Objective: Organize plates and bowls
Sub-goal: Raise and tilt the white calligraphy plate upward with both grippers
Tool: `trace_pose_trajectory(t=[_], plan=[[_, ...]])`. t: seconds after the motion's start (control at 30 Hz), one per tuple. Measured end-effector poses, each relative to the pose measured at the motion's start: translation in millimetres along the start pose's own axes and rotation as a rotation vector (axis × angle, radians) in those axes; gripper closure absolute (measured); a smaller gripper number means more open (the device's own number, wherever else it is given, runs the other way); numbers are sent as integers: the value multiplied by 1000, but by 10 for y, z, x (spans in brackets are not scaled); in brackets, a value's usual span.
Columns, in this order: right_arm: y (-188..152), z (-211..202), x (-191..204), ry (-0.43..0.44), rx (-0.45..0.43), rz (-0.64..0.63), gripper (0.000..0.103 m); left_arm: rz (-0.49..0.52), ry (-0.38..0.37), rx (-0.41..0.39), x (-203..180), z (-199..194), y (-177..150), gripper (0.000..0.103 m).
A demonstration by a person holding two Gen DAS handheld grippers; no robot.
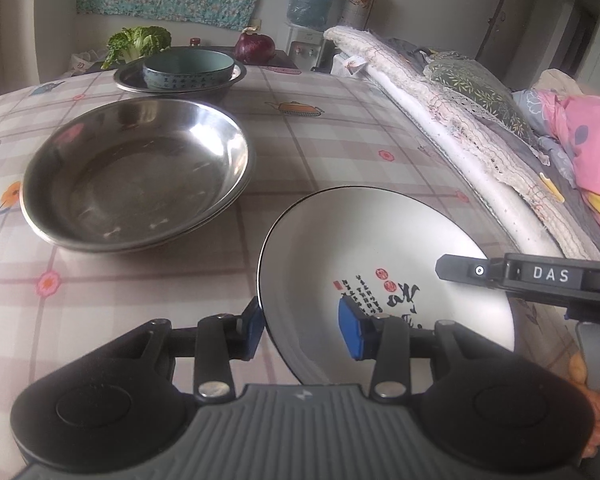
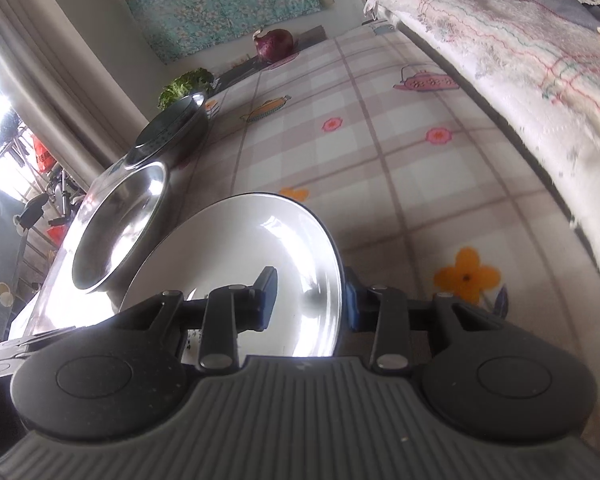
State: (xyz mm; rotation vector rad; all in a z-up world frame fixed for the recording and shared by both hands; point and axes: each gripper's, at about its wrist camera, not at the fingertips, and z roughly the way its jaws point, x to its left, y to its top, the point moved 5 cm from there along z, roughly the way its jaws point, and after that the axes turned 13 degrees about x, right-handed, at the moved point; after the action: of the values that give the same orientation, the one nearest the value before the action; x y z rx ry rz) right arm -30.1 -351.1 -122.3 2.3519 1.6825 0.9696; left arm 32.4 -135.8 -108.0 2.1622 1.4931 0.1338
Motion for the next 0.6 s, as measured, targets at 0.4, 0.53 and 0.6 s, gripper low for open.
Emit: trace_pose_trajectory(t=[0.4,0.53,0.6], plan=[[-235,-38,146,32,-35,27,58,-25,-30,-50,101,-100,-172,58],[-235,-41,152,72,-30,45,46,-22,-48,-57,114,-98,-178,54],[-237,-38,163,83,-30,43,41,-26,-56,-54,129,-85,-180,50]])
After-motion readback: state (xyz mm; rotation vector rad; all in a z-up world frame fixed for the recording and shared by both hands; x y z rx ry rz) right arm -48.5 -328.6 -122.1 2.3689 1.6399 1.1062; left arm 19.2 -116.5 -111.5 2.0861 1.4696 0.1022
